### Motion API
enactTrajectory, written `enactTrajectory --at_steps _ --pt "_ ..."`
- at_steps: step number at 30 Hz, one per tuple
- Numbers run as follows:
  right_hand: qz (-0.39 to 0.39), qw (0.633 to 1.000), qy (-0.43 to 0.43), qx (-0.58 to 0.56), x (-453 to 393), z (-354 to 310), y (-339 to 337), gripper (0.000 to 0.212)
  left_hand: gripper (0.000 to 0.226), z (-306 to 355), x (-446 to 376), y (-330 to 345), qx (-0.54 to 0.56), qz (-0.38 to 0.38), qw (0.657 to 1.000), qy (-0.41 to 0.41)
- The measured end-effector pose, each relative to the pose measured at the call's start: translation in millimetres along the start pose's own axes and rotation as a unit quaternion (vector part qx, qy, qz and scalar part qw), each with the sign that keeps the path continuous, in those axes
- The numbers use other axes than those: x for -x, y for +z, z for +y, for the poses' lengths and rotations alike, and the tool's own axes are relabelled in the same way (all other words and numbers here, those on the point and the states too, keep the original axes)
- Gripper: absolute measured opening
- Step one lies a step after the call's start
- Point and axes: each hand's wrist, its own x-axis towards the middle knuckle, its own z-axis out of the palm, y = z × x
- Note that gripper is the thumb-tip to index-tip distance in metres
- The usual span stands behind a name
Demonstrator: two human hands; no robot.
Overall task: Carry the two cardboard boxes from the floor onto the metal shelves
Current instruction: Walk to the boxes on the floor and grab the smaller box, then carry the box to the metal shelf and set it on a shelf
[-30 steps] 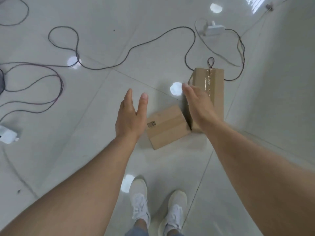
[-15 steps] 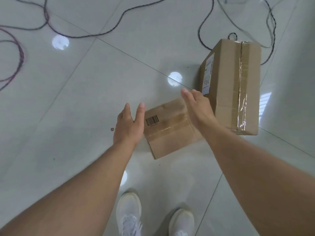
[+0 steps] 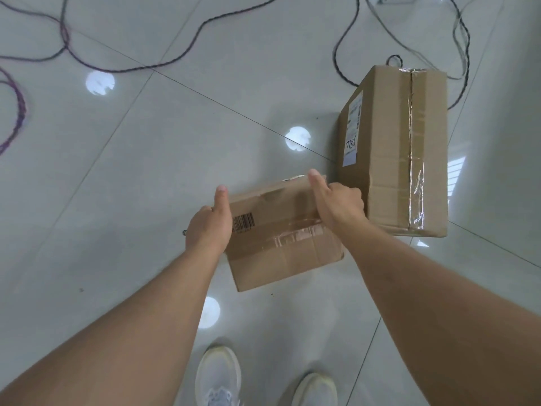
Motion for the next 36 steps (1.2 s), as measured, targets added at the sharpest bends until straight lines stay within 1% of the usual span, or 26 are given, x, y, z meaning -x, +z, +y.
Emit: enactTrajectory --at_steps 1,2,3,4,5,7,8,10,11,13,14,17,20,21,22,23,25,26,27,28,29,30,31,34,35,36 --pt "0.002 1.000 0.007 -0.010 0.8 -0.9 -0.8 0.082 0.088 -0.2 -0.4 -0.6 0.004 0.010 1.000 0.001" --pt "0.008 0.999 0.012 -0.029 1.3 -1.9 -2.4 0.081 0.080 -0.6 -0.6 -1.5 0.011 0.019 1.000 0.006" --pt "0.018 0.998 0.019 -0.053 1.5 -2.9 -4.7 0.077 0.066 -1.9 -2.0 -2.1 0.020 0.029 0.999 0.012" --pt "0.028 0.997 0.020 -0.074 0.5 -2.4 -6.5 0.071 0.047 -2.4 -2.9 -3.1 0.032 0.043 0.998 0.015" --pt "0.030 0.995 0.015 -0.091 0.1 -0.9 -8.0 0.061 0.028 -2.7 -2.2 -4.8 0.051 0.059 0.997 0.011" --pt "0.027 0.993 0.001 -0.114 2.0 3.9 -10.3 0.034 0.007 -1.4 3.2 -8.7 0.087 0.086 0.993 0.006" --pt "0.022 0.992 -0.001 -0.127 4.0 7.3 -10.4 0.030 0.007 -1.0 5.3 -10.0 0.097 0.096 0.991 0.012" --pt "-0.001 0.986 -0.003 -0.165 8.9 13.7 -9.5 0.045 0.015 1.9 7.6 -12.5 0.128 0.104 0.986 0.031" --pt "-0.013 0.983 -0.007 -0.182 10.2 16.1 -9.1 0.042 0.017 6.9 9.8 -14.0 0.141 0.099 0.984 0.046" --pt "-0.025 0.980 -0.005 -0.200 14.2 17.1 -8.5 0.017 0.031 17.1 11.6 -15.3 0.140 0.080 0.984 0.078" --pt "-0.025 0.979 -0.005 -0.203 15.7 16.6 -8.8 0.011 0.037 19.3 11.2 -15.5 0.127 0.064 0.986 0.090" --pt "-0.018 0.980 -0.016 -0.197 15.1 14.2 -9.5 0.008 0.027 15.7 7.9 -16.0 0.108 0.040 0.988 0.103" --pt "-0.012 0.980 -0.017 -0.196 13.5 10.9 -10.0 0.006 0.025 10.9 6.8 -17.0 0.119 0.058 0.987 0.088" --pt "-0.009 0.980 -0.012 -0.198 13.2 10.2 -10.4 0.008 0.023 11.0 7.5 -16.9 0.127 0.063 0.986 0.082" --pt "-0.011 0.979 -0.002 -0.205 13.9 8.5 -11.2 0.014 0.023 12.0 7.6 -17.2 0.137 0.070 0.985 0.073" --pt "-0.020 0.975 0.016 -0.220 13.1 8.0 -11.5 0.031 0.029 14.2 7.5 -18.3 0.146 0.077 0.984 0.062" --pt "-0.045 0.964 0.059 -0.254 10.6 8.0 -12.3 0.082 0.063 18.6 5.7 -21.1 0.154 0.076 0.984 0.035" --pt "-0.052 0.963 0.071 -0.256 10.7 7.6 -13.0 0.102 0.082 19.9 5.5 -22.3 0.151 0.068 0.986 0.020" --pt "-0.052 0.965 0.077 -0.246 12.3 6.5 -13.9 0.115 0.096 21.6 6.7 -24.1 0.146 0.054 0.988 0.007" --pt "-0.050 0.969 0.077 -0.228 14.0 5.3 -14.3 0.121 0.105 23.5 8.0 -25.3 0.142 0.040 0.989 0.000" --pt "-0.051 0.974 0.072 -0.209 16.3 4.7 -14.1 0.120 0.107 25.5 8.0 -25.7 0.133 0.029 0.991 -0.002" --pt "-0.054 0.977 0.066 -0.195 18.4 3.5 -13.0 0.112 0.104 26.5 8.5 -25.4 0.122 0.018 0.992 0.002" --pt "-0.054 0.978 0.063 -0.189 20.4 1.2 -13.0 0.096 0.095 26.6 8.4 -25.6 0.114 0.006 0.993 0.005" --pt "-0.046 0.973 0.064 -0.215 25.5 -1.8 -17.3 0.032 0.051 18.2 8.0 -28.3 0.119 -0.031 0.992 -0.002" --pt "-0.042 0.974 0.062 -0.215 26.0 1.2 -18.3 0.014 0.038 12.1 8.1 -29.7 0.126 -0.044 0.991 -0.003" --pt "-0.031 0.977 0.061 -0.204 26.0 3.4 -17.8 0.008 0.034 5.3 6.4 -30.7 0.132 -0.050 0.990 0.000"
